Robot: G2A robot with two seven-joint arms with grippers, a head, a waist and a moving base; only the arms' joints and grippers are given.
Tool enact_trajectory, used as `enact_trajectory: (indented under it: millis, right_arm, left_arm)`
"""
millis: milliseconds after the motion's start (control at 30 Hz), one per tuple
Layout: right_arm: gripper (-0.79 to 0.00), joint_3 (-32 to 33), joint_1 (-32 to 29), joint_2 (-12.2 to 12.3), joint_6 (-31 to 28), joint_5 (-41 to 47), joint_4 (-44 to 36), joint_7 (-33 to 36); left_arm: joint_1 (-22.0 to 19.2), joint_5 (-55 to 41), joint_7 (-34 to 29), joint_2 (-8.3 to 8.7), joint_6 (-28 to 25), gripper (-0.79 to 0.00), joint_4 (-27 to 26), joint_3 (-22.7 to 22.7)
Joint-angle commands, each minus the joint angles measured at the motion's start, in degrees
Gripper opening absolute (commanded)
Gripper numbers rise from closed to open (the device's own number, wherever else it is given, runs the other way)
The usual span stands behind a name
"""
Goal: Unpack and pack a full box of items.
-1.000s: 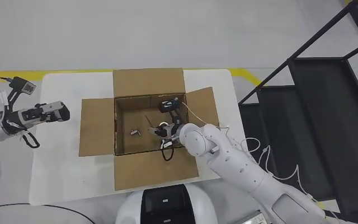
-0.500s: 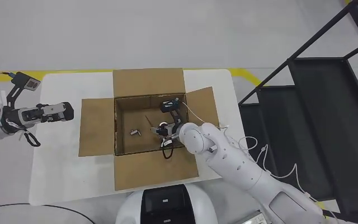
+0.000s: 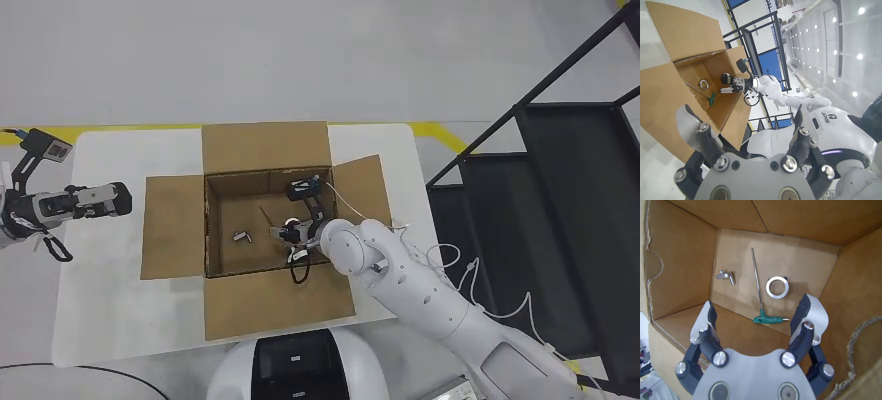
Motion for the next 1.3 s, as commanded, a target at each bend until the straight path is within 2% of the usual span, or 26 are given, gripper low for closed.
enact_trajectory:
  millis: [0,1067,1233,1267]
  right_arm:
    - [0.000,0.0,0.0,0.0,0.0,0.0,0.0,0.0]
    - [0.000,0.0,0.0,0.0,0.0,0.0,0.0,0.0]
    - [0.000,0.0,1.8,-0.5,-1.1,-0.3,2.5,-0.1]
    - [-0.114,-0.1,2.6,-0.7,-1.2,-0.2,3.5,0.5]
  left_arm:
    - [0.0,0.0,0.0,0.00,0.0,0.000,0.0,0.0]
    - [0.0,0.0,0.0,0.00,0.0,0.000,0.0,0.0]
    - [0.0,0.0,0.0,0.00,0.0,0.000,0.0,0.0]
    - [0.0,0.0,0.0,0.00,0.0,0.000,0.0,0.0]
